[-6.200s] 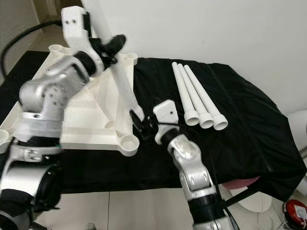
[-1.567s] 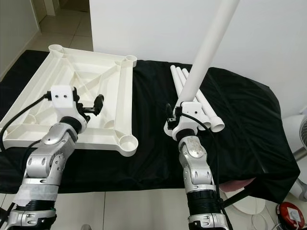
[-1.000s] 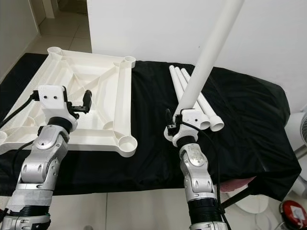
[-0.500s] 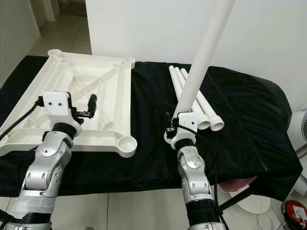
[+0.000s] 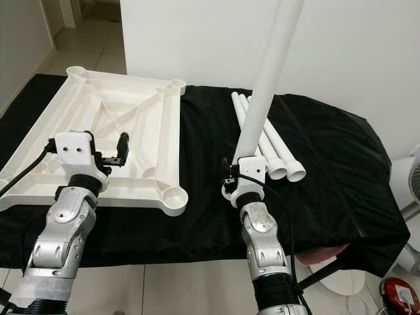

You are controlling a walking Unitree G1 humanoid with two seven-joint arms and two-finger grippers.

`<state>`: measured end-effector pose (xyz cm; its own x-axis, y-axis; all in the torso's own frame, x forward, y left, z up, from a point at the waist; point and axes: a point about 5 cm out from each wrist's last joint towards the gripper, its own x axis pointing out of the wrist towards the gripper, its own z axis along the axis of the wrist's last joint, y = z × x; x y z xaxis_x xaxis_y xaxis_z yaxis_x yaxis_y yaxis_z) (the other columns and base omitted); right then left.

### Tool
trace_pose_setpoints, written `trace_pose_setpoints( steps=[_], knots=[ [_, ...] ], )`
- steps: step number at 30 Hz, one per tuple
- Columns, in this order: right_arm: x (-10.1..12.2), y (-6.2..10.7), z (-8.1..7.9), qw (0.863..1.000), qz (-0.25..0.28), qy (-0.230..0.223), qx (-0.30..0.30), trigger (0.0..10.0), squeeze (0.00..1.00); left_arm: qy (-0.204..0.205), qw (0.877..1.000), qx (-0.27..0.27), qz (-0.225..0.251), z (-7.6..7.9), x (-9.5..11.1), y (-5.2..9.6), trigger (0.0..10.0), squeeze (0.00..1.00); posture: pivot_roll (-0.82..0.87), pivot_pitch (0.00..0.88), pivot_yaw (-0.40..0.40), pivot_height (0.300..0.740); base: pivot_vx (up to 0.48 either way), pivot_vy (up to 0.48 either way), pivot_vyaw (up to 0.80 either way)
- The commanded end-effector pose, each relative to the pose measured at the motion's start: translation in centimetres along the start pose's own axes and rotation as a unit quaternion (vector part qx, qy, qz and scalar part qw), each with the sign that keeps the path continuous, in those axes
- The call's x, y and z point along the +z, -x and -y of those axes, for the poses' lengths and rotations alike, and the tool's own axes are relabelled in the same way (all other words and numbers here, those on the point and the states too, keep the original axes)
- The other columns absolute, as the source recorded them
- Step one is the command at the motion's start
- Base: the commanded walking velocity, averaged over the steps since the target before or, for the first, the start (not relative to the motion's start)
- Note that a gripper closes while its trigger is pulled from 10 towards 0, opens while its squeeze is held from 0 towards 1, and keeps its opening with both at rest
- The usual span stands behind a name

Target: Building children table

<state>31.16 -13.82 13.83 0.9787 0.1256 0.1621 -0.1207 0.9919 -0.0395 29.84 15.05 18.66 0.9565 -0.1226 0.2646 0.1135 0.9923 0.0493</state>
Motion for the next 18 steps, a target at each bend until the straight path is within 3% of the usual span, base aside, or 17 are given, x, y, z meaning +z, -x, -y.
trace_pose_setpoints(
  steps=[1,18],
  knots=[
    [0.04,0.19,0.48,1.000,0.006,0.007,-0.004,10.0,0.00,-0.005,1.000,-0.030,0.004,0.31,-0.01,0.16,10.0,0.00,0.06,0.000,-0.125,0.740,0.000,0.000,0.00],
    [-0.10,0.45,0.47,1.000,0.009,0.001,-0.010,10.0,0.00,-0.008,0.999,-0.039,0.005,0.58,-0.08,0.11,10.0,0.00,0.05,0.000,-0.112,0.740,0.000,0.000,0.00]
  ],
)
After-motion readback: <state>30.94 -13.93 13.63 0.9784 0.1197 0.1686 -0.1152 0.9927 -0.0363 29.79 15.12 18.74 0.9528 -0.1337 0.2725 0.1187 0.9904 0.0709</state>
